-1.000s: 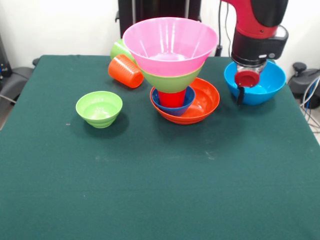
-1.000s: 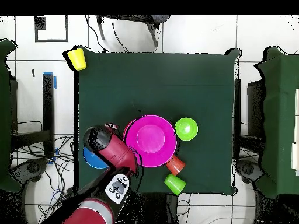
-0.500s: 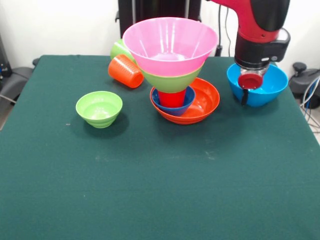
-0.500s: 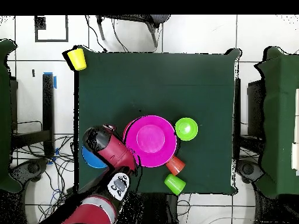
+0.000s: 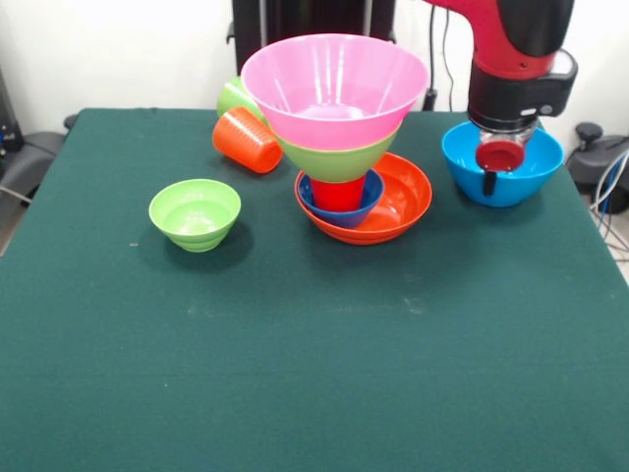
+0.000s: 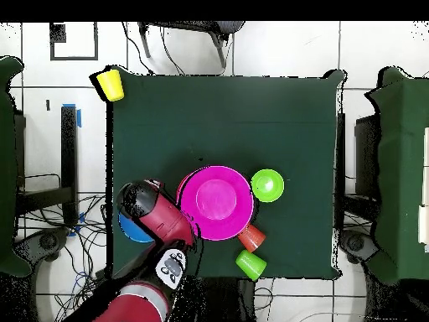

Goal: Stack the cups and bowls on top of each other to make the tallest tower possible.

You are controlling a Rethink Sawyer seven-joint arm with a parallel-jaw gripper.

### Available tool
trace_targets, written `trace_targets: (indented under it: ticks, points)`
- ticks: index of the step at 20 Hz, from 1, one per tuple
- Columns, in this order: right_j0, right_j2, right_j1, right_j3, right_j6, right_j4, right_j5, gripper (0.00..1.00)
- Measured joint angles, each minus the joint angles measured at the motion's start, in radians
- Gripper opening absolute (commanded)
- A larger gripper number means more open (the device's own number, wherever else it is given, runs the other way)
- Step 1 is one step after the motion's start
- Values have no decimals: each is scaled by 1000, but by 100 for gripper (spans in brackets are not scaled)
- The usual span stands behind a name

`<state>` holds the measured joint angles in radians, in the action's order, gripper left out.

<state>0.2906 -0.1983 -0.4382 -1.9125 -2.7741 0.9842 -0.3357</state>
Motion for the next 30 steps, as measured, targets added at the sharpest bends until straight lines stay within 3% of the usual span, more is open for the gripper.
trace_targets:
  ticks: [7, 14, 17, 18, 22, 24, 25, 30]
  points:
    - [-31, 29, -8, -13, 0, -7, 15, 0]
    - [18, -28, -9, 1, 0, -65, -6, 0]
    - [66, -103, -8, 49, -4, -159, -127, 0]
    - [84, -142, -8, 89, -14, -222, -236, 0]
    - [100, -220, -8, 219, -53, -367, -576, 0]
    - [97, -240, -8, 271, -73, -405, -706, 0]
    - [91, -263, -8, 345, -105, -440, -872, 0]
    - [76, -305, -8, 481, -171, -466, -1103, 0]
